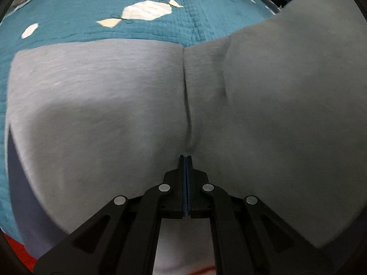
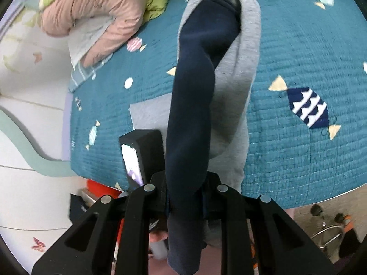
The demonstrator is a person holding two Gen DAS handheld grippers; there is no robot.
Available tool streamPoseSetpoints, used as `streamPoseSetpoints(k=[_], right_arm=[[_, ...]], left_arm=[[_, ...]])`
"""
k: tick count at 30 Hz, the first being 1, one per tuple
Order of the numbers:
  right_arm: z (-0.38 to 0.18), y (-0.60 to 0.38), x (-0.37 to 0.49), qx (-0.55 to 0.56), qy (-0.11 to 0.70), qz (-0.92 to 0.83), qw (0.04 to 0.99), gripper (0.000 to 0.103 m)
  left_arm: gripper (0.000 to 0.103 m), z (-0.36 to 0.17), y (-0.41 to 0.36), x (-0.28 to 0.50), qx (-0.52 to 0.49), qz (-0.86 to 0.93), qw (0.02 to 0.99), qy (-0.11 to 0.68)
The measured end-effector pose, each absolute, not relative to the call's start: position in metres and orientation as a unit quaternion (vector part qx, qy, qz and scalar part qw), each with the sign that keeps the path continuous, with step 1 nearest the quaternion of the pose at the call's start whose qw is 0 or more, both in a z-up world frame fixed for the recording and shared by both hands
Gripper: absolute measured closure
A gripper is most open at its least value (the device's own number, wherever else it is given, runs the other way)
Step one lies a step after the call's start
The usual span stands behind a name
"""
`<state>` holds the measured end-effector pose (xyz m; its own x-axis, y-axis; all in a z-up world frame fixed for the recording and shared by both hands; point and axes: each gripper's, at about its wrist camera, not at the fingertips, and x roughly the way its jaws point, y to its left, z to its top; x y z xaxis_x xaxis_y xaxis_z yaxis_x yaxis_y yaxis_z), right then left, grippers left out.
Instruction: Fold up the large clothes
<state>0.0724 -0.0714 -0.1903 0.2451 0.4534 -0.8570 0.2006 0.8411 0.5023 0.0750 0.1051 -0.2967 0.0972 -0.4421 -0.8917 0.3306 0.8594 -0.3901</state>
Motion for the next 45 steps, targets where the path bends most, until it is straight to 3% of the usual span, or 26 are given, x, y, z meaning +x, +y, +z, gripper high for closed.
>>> streamPoseSetpoints(k=[7,17,24,26,28,30,33,38,42,44,45], right_arm=[[-0.199,-0.010,0.098,0.200,0.640,0.106,0.734,0.085],[-0.257,0.072,0.134,0.120,0.688,0.137,0.702,0.085],[-0.292,0.096,0.148,0.084,0.700,0.126,0.698,0.083],[-0.297,0.100,0.148,0.084,0.697,0.138,0.699,0.076],[-0.298,0.102,0.146,0.111,0.690,0.171,0.695,0.048],[-0.300,0.105,0.146,0.124,0.681,0.201,0.693,0.039],[-0.304,0.100,0.144,0.149,0.671,0.231,0.689,0.034],[-0.309,0.101,0.141,0.252,0.670,0.326,0.617,0.035],[-0.323,0.099,0.143,0.252,0.671,0.315,0.623,0.038],[-0.322,0.088,0.144,0.272,0.668,0.318,0.616,0.043],[-0.317,0.080,0.142,0.276,0.665,0.319,0.617,0.051]], left_arm=[[0.101,-0.271,0.178,0.072,-0.056,-0.217,0.753,0.618],[0.101,-0.257,0.313,0.087,-0.080,-0.059,0.785,0.611],[0.100,-0.262,0.326,0.095,-0.092,-0.012,0.776,0.623],[0.100,-0.264,0.329,0.093,-0.101,-0.010,0.772,0.628],[0.100,-0.267,0.332,0.092,-0.109,-0.004,0.768,0.631],[0.100,-0.274,0.336,0.088,-0.114,0.017,0.762,0.637],[0.100,-0.280,0.348,0.084,-0.121,0.036,0.754,0.645],[0.100,-0.273,0.352,0.080,-0.103,0.056,0.758,0.641],[0.100,-0.264,0.349,0.081,-0.101,0.061,0.765,0.633],[0.100,-0.260,0.346,0.081,-0.096,0.060,0.768,0.631],[0.100,-0.259,0.342,0.082,-0.093,0.058,0.769,0.630]])
